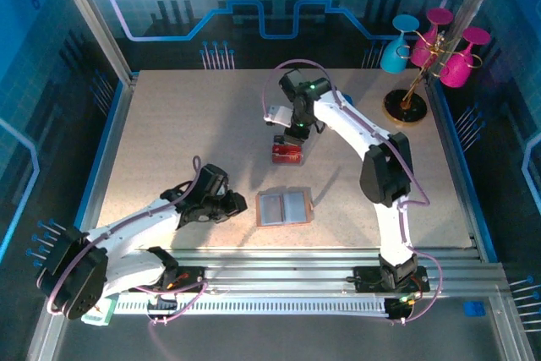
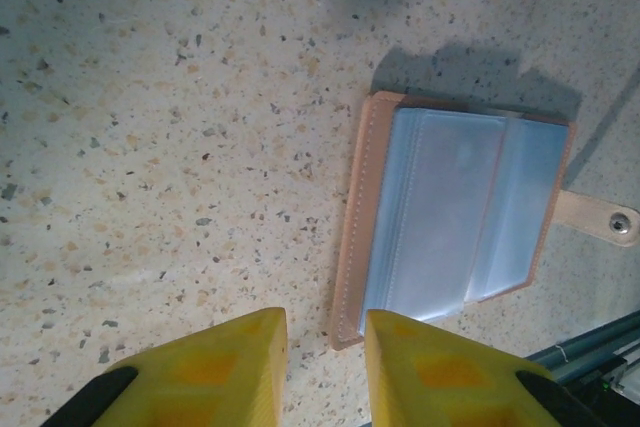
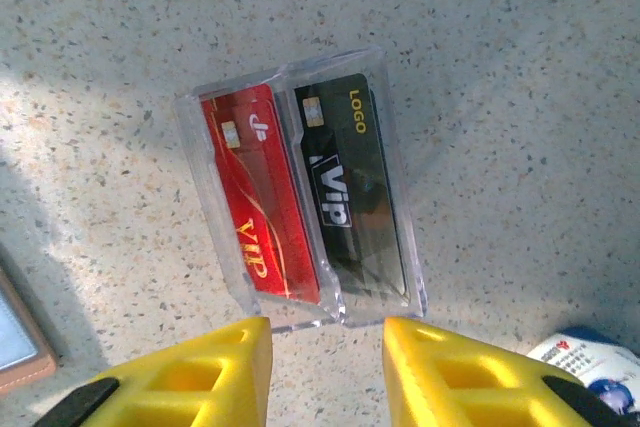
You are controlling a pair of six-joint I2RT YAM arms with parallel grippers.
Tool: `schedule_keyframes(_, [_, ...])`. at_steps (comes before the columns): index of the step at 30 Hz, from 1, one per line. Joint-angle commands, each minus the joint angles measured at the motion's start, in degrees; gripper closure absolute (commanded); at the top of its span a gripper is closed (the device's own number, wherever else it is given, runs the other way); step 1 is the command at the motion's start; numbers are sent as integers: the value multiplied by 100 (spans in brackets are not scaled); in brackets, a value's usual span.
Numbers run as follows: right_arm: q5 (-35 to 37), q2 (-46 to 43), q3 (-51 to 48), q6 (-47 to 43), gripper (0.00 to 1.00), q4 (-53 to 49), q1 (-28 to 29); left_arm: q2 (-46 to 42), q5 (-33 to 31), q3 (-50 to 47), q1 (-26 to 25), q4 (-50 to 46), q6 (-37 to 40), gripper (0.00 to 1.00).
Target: Take the credit cards out of the card holder
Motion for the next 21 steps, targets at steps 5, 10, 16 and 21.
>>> schedule_keyframes(5, [-102, -925, -979, 1022, 64, 345, 116, 562, 403, 233, 29, 494, 81, 75])
schedule_keyframes(10, [-276, -1548, -1736, 1634, 63, 491, 233, 928, 536, 318, 11, 786, 57, 76])
schedule_keyframes(16, [-649, -2415, -2890, 2478, 60, 944, 382, 1243, 540, 502, -40, 985, 21, 76])
schedule_keyframes(21, [-1377, -3165, -4089, 3534, 58, 1837, 582, 1421, 508, 577, -122, 1077, -36, 77])
